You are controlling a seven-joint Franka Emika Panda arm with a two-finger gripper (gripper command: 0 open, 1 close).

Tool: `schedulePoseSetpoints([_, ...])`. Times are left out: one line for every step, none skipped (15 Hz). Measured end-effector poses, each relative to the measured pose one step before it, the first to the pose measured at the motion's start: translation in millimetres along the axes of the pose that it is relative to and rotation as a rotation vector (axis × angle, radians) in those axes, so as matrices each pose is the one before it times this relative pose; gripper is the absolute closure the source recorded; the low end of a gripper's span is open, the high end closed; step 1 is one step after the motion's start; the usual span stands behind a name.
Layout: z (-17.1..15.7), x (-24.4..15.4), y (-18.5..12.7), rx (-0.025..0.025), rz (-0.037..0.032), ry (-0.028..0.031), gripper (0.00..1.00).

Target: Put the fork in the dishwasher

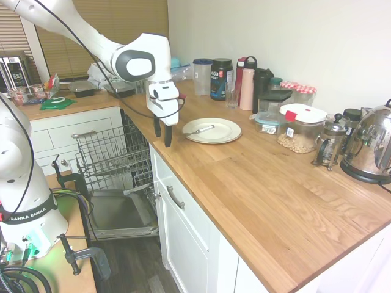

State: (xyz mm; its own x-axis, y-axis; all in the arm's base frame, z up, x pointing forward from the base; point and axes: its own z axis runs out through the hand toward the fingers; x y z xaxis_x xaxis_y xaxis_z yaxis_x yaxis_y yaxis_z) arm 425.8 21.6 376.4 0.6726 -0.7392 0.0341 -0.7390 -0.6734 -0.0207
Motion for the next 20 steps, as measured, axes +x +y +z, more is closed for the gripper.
schedulePoseSetpoints([0.48, -0.01, -0.05, -0.00006, 0.00096, -0.00157, 0.00])
schedulePoseSetpoints([-0.22, -0.38, -0.32, 0.00234, 0.00173, -0.00206, 0.00])
schedulePoseSetpoints([-1.74, -1.15, -1.21, 0.00299, -0.00150, -0.00044, 0.00])
schedulePoseSetpoints([-4.94, -1.83, -2.84, 0.00792, -0.00111, 0.00124, 0.00])
schedulePoseSetpoints([-8.25, -2.10, -4.15, 0.01146, 0.00002, -0.00175, 0.00])
schedulePoseSetpoints([-11.94, -1.91, -6.24, 0.01616, 0.00089, -0.00513, 0.00])
schedulePoseSetpoints([-13.71, -0.69, -8.16, 0.01901, -0.00017, -0.00506, 0.00])
schedulePoseSetpoints([-14.28, -1.05, -10.72, 0.02301, -0.00400, -0.00538, 0.00])
schedulePoseSetpoints([-12.41, -1.39, -12.59, 0.02238, -0.00734, -0.00449, 0.00])
schedulePoseSetpoints([-8.55, -1.38, -15.73, 0.01478, -0.01195, -0.00569, 0.00])
schedulePoseSetpoints([-2.26, 1.05, -14.12, 0.00095, -0.00555, -0.00577, 0.00])
schedulePoseSetpoints([2.50, 4.47, -13.79, -0.00302, 0.00164, -0.00882, 0.00])
schedulePoseSetpoints([5.39, 7.25, -12.49, -0.00520, 0.00498, -0.01299, 0.00])
schedulePoseSetpoints([6.36, 9.33, -12.10, -0.00578, 0.00401, -0.01318, 0.00])
schedulePoseSetpoints([5.09, 8.76, -10.86, -0.00246, 0.00411, -0.01007, 0.00])
schedulePoseSetpoints([4.42, 6.91, -10.89, -0.00215, 0.00312, -0.00962, 0.00])
schedulePoseSetpoints([6.01, 4.58, -12.92, -0.00360, 0.00475, -0.01056, 0.00])
schedulePoseSetpoints([7.32, 3.17, -13.16, -0.00552, 0.00679, -0.00885, 0.00])
schedulePoseSetpoints([8.27, 3.50, -11.68, -0.00680, 0.00512, -0.00514, 0.00])
schedulePoseSetpoints([9.21, 5.97, -9.63, -0.00777, 0.00729, -0.00422, 0.00])
